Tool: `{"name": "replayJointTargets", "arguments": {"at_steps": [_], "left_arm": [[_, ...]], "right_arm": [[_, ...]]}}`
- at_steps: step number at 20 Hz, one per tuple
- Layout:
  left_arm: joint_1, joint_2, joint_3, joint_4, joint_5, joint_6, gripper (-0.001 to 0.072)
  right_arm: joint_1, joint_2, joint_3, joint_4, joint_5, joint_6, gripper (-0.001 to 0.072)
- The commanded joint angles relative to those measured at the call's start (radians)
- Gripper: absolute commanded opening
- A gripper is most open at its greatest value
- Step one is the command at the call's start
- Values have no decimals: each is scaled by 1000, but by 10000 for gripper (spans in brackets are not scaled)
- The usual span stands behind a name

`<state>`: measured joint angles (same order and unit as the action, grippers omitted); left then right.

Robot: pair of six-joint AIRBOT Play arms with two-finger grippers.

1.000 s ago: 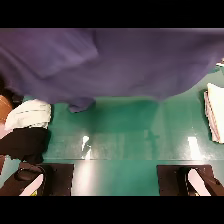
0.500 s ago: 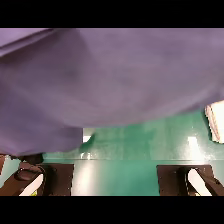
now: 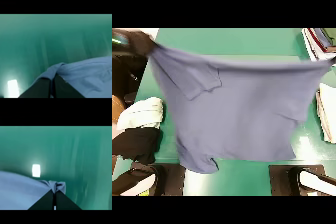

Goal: Fold the shirts.

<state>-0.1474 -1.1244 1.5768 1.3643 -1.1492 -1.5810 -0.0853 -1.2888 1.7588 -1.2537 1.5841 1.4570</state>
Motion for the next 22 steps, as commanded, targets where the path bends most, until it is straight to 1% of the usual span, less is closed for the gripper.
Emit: {"name": "replayJointTargets", "arguments": {"at_steps": [1, 3, 4, 6, 7, 9, 10, 11, 14, 16, 19, 22], "left_arm": [[8, -182, -79, -8, 124, 20, 25], [38, -281, -69, -22, 248, 17, 24], [62, -329, -48, -32, 275, 18, 24], [125, -411, 14, -90, 277, 24, 24], [151, -433, 35, -142, 278, 61, 24], [190, -441, 46, -265, 275, 181, 25], [201, -440, 46, -310, 250, 242, 26], [209, -439, 46, -325, 206, 277, 26], [215, -440, 33, -278, -29, 280, 24], [215, -440, -15, -255, -103, 268, 24], [215, -440, -119, -237, -114, 245, 24], [215, -440, -212, -235, -91, 232, 26]], "right_arm": [[77, -221, -60, -57, -3, 3, 10], [83, -336, -3, -56, -44, 3, 10], [83, -389, 46, -56, -69, 3, 10], [83, -461, 143, -48, -111, 3, 10], [83, -482, 185, -48, -123, 3, 10], [83, -510, 266, -48, -135, 2, 10], [83, -513, 285, -48, -133, 2, 10], [83, -507, 281, -48, -124, 2, 10], [85, -455, 155, -49, -93, 1, 10], [92, -409, 16, -49, -121, 1, 10], [111, -355, -177, -48, -191, 1, 11], [130, -328, -297, -47, -248, 2, 13]]}}
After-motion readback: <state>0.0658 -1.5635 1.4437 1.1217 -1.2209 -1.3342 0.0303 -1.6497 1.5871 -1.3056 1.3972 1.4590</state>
